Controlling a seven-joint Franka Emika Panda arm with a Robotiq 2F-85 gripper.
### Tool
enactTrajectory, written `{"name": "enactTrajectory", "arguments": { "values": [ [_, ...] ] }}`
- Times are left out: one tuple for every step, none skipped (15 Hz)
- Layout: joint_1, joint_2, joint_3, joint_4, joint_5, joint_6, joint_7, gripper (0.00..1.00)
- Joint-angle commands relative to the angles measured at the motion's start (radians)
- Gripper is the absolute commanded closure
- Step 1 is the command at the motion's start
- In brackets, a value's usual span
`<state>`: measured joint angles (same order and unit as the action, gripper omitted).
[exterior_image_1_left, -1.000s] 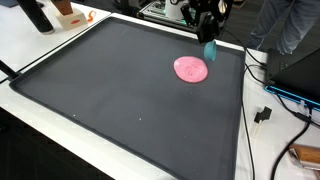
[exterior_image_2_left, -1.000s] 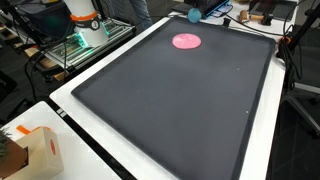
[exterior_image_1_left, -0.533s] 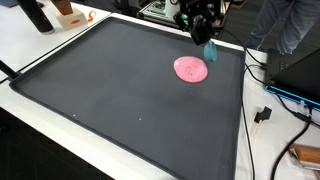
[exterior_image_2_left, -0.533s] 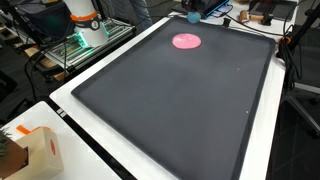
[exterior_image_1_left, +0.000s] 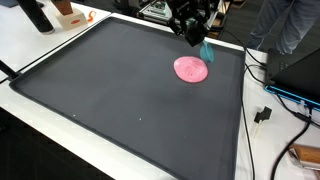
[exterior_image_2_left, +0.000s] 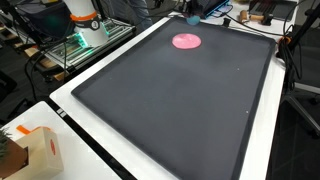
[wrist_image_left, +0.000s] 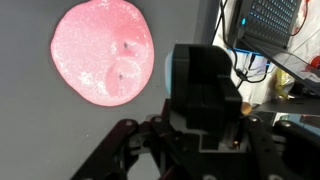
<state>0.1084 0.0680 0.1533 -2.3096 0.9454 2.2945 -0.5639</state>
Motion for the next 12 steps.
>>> {"name": "enactTrajectory", "arguments": {
  "values": [
    [-0.014,-0.021,-0.015,-0.035,0.082,-0.036,-0.102,0.74],
    [-0.016,-0.020,-0.019,-0.038,0.094,-0.040,-0.121,0.74],
    [-0.017,-0.018,-0.022,-0.040,0.106,-0.041,-0.136,0.74],
    [-0.018,-0.017,-0.025,-0.043,0.118,-0.046,-0.154,0.74],
    [-0.019,-0.016,-0.028,-0.046,0.124,-0.049,-0.164,0.74],
    [-0.020,-0.016,-0.031,-0.049,0.131,-0.052,-0.174,0.74],
    [-0.021,-0.013,-0.034,-0.051,0.132,-0.053,-0.178,0.74],
    [-0.022,-0.012,-0.036,-0.051,0.135,-0.056,-0.182,0.74],
    [-0.023,-0.011,-0.039,-0.052,0.137,-0.057,-0.186,0.74],
    [-0.024,-0.011,-0.040,-0.052,0.138,-0.060,-0.188,0.74],
    [-0.027,-0.012,-0.042,-0.052,0.141,-0.065,-0.191,0.74],
    [-0.029,-0.013,-0.045,-0.052,0.142,-0.071,-0.192,0.74]
  ]
}}
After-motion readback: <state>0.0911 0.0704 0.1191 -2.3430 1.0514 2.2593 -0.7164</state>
